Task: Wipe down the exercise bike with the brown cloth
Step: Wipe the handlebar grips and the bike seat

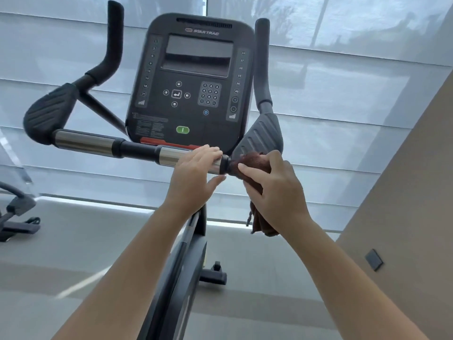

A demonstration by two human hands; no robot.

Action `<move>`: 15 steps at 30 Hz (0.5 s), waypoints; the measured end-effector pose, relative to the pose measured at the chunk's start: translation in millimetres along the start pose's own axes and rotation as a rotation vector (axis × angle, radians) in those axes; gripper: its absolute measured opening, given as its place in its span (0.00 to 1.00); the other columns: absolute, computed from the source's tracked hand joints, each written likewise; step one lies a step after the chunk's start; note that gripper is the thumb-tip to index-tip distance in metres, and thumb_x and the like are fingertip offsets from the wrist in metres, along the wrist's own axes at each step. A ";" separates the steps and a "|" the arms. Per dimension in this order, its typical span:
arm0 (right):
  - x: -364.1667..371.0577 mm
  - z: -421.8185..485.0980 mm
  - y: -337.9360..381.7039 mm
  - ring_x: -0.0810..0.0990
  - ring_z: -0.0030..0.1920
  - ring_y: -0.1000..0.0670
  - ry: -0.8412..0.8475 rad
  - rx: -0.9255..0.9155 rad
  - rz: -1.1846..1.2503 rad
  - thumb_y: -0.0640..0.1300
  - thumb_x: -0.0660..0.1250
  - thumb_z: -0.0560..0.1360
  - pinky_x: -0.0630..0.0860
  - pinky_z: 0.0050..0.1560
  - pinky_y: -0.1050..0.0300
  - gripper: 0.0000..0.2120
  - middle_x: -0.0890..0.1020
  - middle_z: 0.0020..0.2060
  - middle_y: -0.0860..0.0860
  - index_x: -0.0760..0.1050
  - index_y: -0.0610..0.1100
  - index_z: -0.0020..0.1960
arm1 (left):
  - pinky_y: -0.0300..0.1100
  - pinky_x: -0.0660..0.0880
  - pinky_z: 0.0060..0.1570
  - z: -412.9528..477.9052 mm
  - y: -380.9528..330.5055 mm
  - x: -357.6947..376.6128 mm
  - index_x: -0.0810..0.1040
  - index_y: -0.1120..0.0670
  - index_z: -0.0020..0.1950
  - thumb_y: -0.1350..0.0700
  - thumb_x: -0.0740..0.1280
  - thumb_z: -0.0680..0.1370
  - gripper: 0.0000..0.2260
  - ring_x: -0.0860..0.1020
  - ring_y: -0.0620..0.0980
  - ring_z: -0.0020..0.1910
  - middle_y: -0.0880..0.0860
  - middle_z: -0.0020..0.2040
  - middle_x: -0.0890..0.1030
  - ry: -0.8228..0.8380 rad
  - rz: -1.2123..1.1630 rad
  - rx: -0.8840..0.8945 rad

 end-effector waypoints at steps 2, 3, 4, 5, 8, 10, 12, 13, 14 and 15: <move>2.2 -17.4 -0.4 0.74 0.42 0.40 0.037 -0.053 0.062 0.43 0.69 0.72 0.77 0.37 0.47 0.12 0.76 0.47 0.41 0.80 0.48 0.55 | 0.53 0.63 0.65 -19.4 -9.8 -1.9 0.73 0.62 0.62 0.59 0.73 0.70 0.23 0.67 0.57 0.67 0.59 0.66 0.72 0.008 0.058 -0.022; 4.8 -28.0 -1.7 0.74 0.43 0.40 0.069 -0.059 0.117 0.43 0.70 0.72 0.78 0.38 0.46 0.12 0.76 0.48 0.42 0.80 0.48 0.55 | 0.54 0.64 0.64 -30.3 -15.1 -2.3 0.74 0.63 0.62 0.59 0.73 0.70 0.22 0.68 0.58 0.67 0.60 0.66 0.72 0.007 0.094 -0.039; 7.3 -38.8 -3.4 0.74 0.44 0.41 0.101 -0.052 0.174 0.44 0.69 0.72 0.78 0.40 0.45 0.12 0.76 0.48 0.42 0.80 0.48 0.56 | 0.55 0.66 0.63 -41.3 -19.9 -2.5 0.75 0.63 0.61 0.60 0.73 0.70 0.21 0.70 0.60 0.65 0.61 0.65 0.73 0.003 0.133 -0.062; 9.0 -49.0 -5.5 0.74 0.45 0.41 0.122 -0.040 0.218 0.44 0.69 0.72 0.78 0.42 0.45 0.13 0.76 0.50 0.43 0.79 0.48 0.56 | 0.55 0.67 0.61 -52.0 -24.7 -2.3 0.75 0.64 0.59 0.60 0.72 0.70 0.19 0.72 0.61 0.63 0.62 0.63 0.75 0.000 0.165 -0.092; 6.8 -73.0 -14.8 0.75 0.48 0.42 0.138 -0.017 0.299 0.43 0.70 0.72 0.78 0.45 0.46 0.14 0.76 0.52 0.44 0.79 0.49 0.57 | 0.55 0.72 0.55 -83.3 -44.4 -1.4 0.78 0.65 0.55 0.62 0.73 0.69 0.16 0.77 0.62 0.55 0.63 0.55 0.79 -0.023 0.257 -0.149; 2.7 -83.9 -21.7 0.75 0.47 0.42 0.148 -0.035 0.335 0.44 0.71 0.72 0.78 0.45 0.47 0.14 0.76 0.51 0.45 0.79 0.49 0.57 | 0.54 0.73 0.53 -104.4 -59.3 -0.1 0.79 0.64 0.51 0.63 0.73 0.68 0.14 0.79 0.61 0.52 0.62 0.51 0.81 -0.049 0.326 -0.162; -0.5 -94.7 -28.9 0.75 0.47 0.42 0.165 -0.068 0.350 0.43 0.71 0.71 0.78 0.44 0.47 0.14 0.76 0.51 0.45 0.79 0.49 0.57 | 0.54 0.73 0.53 -127.2 -72.1 4.1 0.79 0.64 0.50 0.64 0.74 0.67 0.14 0.79 0.61 0.52 0.61 0.51 0.81 -0.048 0.369 -0.209; -1.3 -100.6 -31.9 0.75 0.47 0.42 0.176 -0.082 0.363 0.43 0.71 0.71 0.78 0.45 0.48 0.14 0.76 0.52 0.45 0.79 0.49 0.56 | 0.55 0.73 0.53 -139.3 -77.7 7.0 0.79 0.63 0.51 0.64 0.74 0.66 0.14 0.78 0.61 0.53 0.61 0.51 0.81 -0.040 0.385 -0.245; -1.8 -106.8 -34.0 0.76 0.48 0.42 0.187 -0.095 0.381 0.42 0.71 0.71 0.77 0.46 0.48 0.14 0.76 0.52 0.45 0.79 0.49 0.56 | 0.56 0.72 0.54 -151.5 -83.0 10.2 0.79 0.63 0.51 0.64 0.74 0.67 0.14 0.78 0.61 0.54 0.61 0.52 0.81 -0.032 0.397 -0.282; -1.7 -113.7 -34.7 0.76 0.48 0.41 0.197 -0.111 0.402 0.42 0.71 0.71 0.77 0.46 0.49 0.14 0.76 0.52 0.45 0.79 0.49 0.56 | 0.57 0.72 0.54 -163.4 -87.9 13.3 0.79 0.63 0.51 0.64 0.73 0.67 0.14 0.78 0.61 0.54 0.61 0.52 0.81 -0.025 0.408 -0.320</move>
Point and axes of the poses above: each hand's wrist, its own z-axis towards the middle knuckle, its own x-axis out of the palm, y = z × x, the point moved 7 cm from there along z, towards the middle knuckle
